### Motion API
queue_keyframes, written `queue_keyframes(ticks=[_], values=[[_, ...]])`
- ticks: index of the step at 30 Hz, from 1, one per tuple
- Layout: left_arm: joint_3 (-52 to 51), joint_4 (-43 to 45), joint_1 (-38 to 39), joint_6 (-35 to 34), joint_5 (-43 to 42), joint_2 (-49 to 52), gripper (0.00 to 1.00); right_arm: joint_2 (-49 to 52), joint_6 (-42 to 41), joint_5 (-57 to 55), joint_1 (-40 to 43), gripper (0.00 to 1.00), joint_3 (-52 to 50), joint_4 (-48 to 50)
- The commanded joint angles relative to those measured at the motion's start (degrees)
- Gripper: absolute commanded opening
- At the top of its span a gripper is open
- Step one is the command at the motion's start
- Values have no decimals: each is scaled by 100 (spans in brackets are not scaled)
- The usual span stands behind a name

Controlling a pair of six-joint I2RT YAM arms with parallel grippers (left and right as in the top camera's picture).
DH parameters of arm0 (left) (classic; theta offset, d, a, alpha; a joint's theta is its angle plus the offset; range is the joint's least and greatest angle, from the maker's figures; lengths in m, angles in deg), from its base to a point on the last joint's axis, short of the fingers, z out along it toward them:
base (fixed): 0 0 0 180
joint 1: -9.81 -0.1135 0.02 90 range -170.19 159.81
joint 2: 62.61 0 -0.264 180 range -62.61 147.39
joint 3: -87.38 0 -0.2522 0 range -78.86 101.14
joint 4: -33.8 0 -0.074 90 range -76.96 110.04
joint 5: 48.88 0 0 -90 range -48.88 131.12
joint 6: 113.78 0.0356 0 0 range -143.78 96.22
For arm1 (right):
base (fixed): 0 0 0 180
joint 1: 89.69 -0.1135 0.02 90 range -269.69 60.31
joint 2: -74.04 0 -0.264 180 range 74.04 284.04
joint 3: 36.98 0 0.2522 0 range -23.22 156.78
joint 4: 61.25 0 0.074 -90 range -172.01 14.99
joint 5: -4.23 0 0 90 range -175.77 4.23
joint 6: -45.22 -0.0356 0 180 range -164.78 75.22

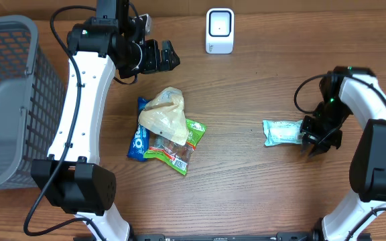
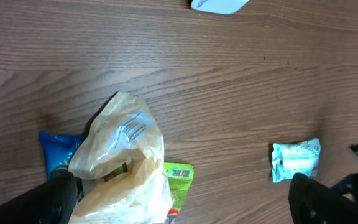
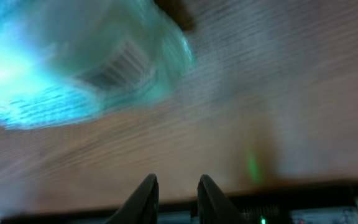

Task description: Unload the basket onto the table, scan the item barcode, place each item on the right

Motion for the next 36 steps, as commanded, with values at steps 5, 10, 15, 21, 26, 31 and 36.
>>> queue_keyframes(ticks=[5,10,15,21,26,31,36], values=[[107,4,26,48,39,9,100,-101,-402,-691,-4,24,-269,1370],[107,4,26,48,39,9,100,-101,-282,-1250,-4,29,-269,2371],[107,4,26,50,39,9,100,-101,144,-50,-7,33,-269,3554],[107,4,26,50,39,9,100,-101,293,1005,-328,32,-269,3958],[107,4,31,50,39,9,100,-101,293,1176,-1060,32,-269,3753],[107,4,26,50,39,9,100,-109,291,1200,-1320,31,74,3620],[107,4,26,50,39,9,100,-400,297,1106,-944,30,1668,2251]])
